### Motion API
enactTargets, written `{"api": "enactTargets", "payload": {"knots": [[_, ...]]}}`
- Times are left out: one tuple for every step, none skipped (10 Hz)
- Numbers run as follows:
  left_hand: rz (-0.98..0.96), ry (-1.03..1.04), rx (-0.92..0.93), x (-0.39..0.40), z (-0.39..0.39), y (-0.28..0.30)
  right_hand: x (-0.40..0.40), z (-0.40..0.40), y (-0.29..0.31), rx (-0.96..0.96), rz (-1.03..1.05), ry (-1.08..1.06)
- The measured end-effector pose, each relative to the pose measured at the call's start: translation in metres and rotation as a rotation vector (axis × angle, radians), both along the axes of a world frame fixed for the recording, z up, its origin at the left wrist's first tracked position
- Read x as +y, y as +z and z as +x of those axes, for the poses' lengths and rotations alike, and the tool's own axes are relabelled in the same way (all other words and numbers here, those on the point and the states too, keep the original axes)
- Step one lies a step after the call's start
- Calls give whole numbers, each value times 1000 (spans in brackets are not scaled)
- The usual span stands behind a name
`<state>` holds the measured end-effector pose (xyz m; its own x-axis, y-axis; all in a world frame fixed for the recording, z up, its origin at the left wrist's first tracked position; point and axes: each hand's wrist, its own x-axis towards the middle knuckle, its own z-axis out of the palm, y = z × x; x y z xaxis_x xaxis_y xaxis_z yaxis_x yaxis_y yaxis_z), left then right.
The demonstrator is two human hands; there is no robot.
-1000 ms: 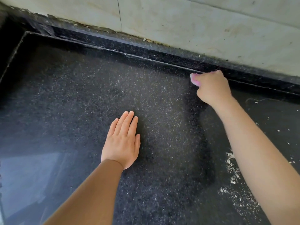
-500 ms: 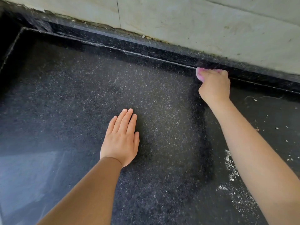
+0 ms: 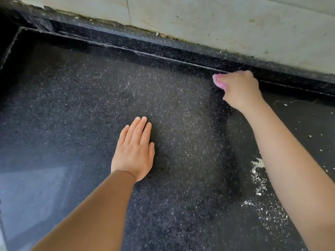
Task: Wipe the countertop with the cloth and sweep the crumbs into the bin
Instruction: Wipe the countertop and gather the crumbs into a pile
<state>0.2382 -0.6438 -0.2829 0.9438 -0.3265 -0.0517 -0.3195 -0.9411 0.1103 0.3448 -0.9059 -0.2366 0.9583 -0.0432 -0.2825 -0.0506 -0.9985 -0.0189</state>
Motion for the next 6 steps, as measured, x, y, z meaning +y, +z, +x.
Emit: {"api": "enactTargets", "payload": {"knots": [[0,2,-4,0,0,0,-16,-22,-7,-34,175,63],[-3,2,-3,0,0,-1,-34,-56,14,139,142,61],[-4,0,-5,0,0,-1,-43,-74,37,181,77,-6],[-6,0,-8,0,0,-1,-23,-81,35,-146,155,-26],[0,7,3,0,-1,-2,27,-84,8,-325,317,12],[-1,15,23,0,-1,-2,87,-82,-23,-366,438,56]]}}
